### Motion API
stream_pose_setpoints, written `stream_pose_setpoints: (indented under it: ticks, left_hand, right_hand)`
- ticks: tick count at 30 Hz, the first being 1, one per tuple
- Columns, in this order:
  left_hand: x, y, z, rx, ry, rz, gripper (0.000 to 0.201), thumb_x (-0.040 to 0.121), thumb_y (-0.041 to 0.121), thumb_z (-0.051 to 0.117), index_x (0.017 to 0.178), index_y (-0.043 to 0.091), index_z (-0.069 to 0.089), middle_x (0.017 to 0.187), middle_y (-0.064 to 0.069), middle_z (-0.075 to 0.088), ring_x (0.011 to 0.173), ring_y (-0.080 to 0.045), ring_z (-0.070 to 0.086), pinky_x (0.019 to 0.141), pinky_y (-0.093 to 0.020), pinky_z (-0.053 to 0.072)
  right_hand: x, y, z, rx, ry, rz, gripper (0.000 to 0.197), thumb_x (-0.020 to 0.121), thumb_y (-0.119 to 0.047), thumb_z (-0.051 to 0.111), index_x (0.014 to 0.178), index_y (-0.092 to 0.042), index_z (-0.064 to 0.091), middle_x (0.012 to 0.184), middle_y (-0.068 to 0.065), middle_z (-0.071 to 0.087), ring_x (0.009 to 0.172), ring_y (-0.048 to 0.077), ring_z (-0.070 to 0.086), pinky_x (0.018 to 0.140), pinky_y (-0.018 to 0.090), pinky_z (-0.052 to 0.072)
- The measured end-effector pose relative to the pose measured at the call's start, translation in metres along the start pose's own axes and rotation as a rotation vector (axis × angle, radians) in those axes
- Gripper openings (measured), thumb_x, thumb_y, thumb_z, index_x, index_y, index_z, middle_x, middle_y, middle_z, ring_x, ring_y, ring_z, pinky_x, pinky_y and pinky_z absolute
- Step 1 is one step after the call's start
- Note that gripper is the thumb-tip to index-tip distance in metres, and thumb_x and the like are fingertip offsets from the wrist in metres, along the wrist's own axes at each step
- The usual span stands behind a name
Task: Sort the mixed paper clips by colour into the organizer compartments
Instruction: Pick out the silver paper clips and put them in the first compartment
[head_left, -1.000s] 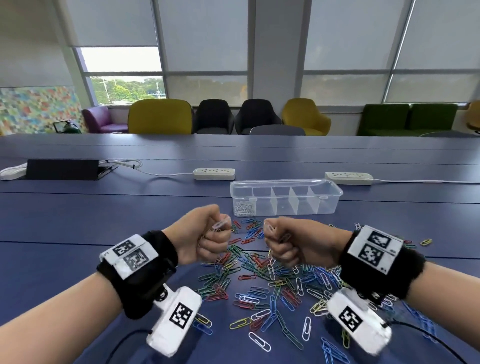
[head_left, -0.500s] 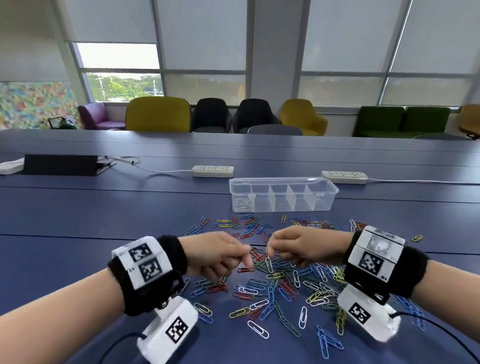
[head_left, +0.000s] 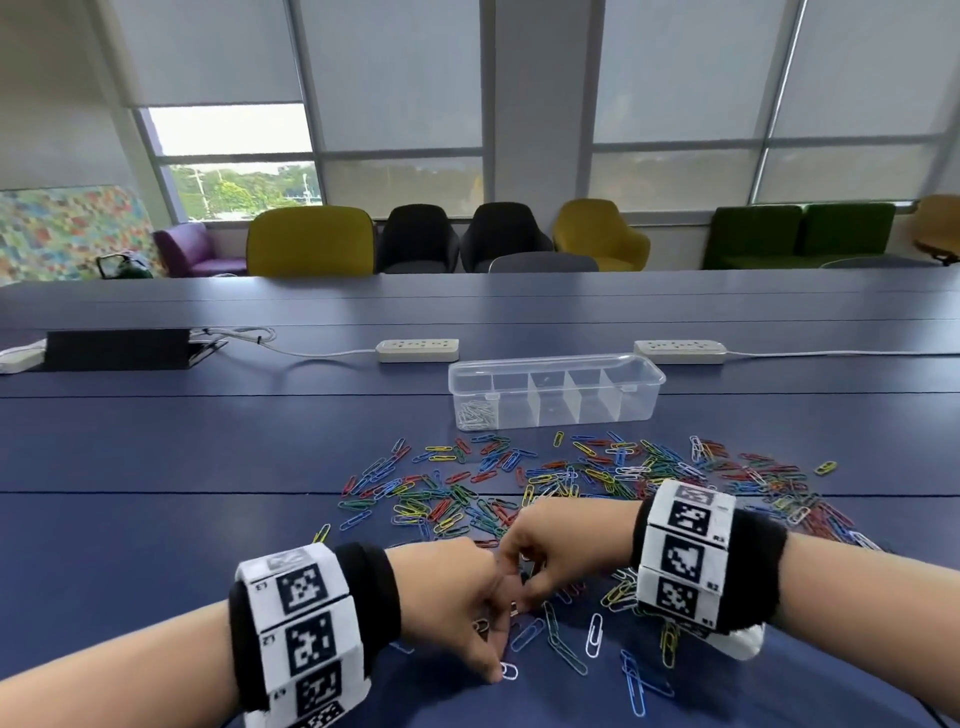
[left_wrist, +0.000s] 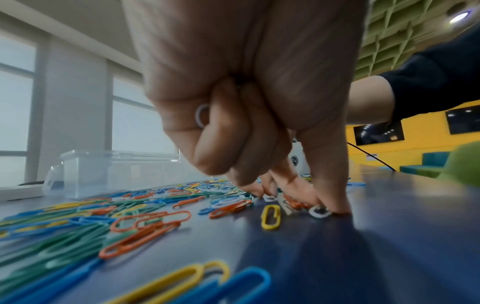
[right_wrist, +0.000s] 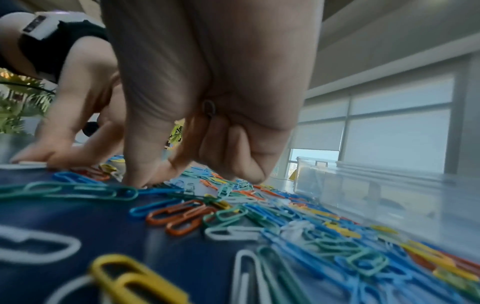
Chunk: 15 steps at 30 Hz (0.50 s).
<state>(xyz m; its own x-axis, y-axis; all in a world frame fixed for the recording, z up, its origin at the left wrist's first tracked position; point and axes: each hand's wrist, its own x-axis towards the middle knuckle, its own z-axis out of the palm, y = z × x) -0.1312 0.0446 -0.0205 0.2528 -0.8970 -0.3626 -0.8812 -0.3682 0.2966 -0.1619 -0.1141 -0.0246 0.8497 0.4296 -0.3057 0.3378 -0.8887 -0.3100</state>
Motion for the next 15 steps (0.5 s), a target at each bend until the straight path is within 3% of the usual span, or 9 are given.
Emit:
stream_pose_setpoints:
  ticks: [3, 5, 6, 9, 12, 15]
  left_hand:
    - [-0.003, -0.003, 0.0, -0.03, 0.0, -0.064, 0.009, 0.083, 0.024, 0.064, 0.082, 0.015, 0.066, 0.057, 0.009, 0.048, 0.051, -0.002, 0.044, 0.052, -0.009, 0.033]
    - [-0.004, -0.008, -0.007, -0.16, 0.068, -0.133, 0.013, 0.086, 0.019, 0.056, 0.073, 0.02, 0.056, 0.062, 0.008, 0.047, 0.05, -0.003, 0.04, 0.051, -0.012, 0.034]
    - [-0.005, -0.012, -0.012, -0.314, 0.116, -0.181, 0.021, 0.089, 0.017, 0.05, 0.068, 0.02, 0.047, 0.06, 0.007, 0.042, 0.046, -0.002, 0.036, 0.047, -0.013, 0.032]
    - [-0.007, -0.027, -0.031, -1.203, 0.211, -0.215, 0.025, 0.082, 0.014, 0.04, 0.065, 0.02, 0.022, 0.052, 0.005, 0.02, 0.038, -0.007, 0.014, 0.036, -0.009, 0.016]
    - [-0.004, -0.041, -0.039, -1.802, 0.301, -0.107, 0.022, 0.076, 0.015, 0.034, 0.056, 0.017, 0.028, 0.048, 0.003, 0.017, 0.042, -0.009, 0.006, 0.037, -0.007, 0.01]
    - [0.004, -0.051, -0.037, -2.132, 0.321, -0.083, 0.025, 0.078, 0.013, 0.034, 0.053, 0.014, 0.032, 0.043, 0.002, 0.024, 0.034, -0.009, 0.012, 0.031, -0.012, 0.01]
  right_hand:
    - [-0.004, 0.0, -0.002, -0.014, -0.01, 0.02, 0.007, 0.082, -0.016, 0.065, 0.086, -0.01, 0.067, 0.067, 0.001, 0.056, 0.06, 0.016, 0.047, 0.063, 0.028, 0.044]
    - [-0.009, 0.002, -0.004, 0.015, 0.0, 0.045, 0.002, 0.082, -0.015, 0.063, 0.084, -0.013, 0.063, 0.071, 0.0, 0.058, 0.061, 0.012, 0.047, 0.061, 0.022, 0.04]
    - [-0.011, 0.004, -0.007, 0.041, 0.02, 0.058, 0.004, 0.084, -0.017, 0.062, 0.081, -0.017, 0.059, 0.074, 0.0, 0.057, 0.062, 0.011, 0.046, 0.061, 0.022, 0.039]
    - [-0.018, 0.01, -0.022, 0.089, 0.111, 0.11, 0.024, 0.092, -0.021, 0.051, 0.071, -0.025, 0.039, 0.07, -0.006, 0.044, 0.059, 0.006, 0.037, 0.059, 0.022, 0.032]
    - [-0.024, 0.016, -0.036, 0.118, 0.187, 0.139, 0.027, 0.096, -0.019, 0.04, 0.071, -0.022, 0.032, 0.069, -0.004, 0.037, 0.061, 0.011, 0.031, 0.06, 0.028, 0.028]
    - [-0.028, 0.017, -0.045, 0.131, 0.23, 0.159, 0.026, 0.097, -0.017, 0.038, 0.072, -0.02, 0.032, 0.068, -0.003, 0.036, 0.061, 0.012, 0.03, 0.062, 0.029, 0.028]
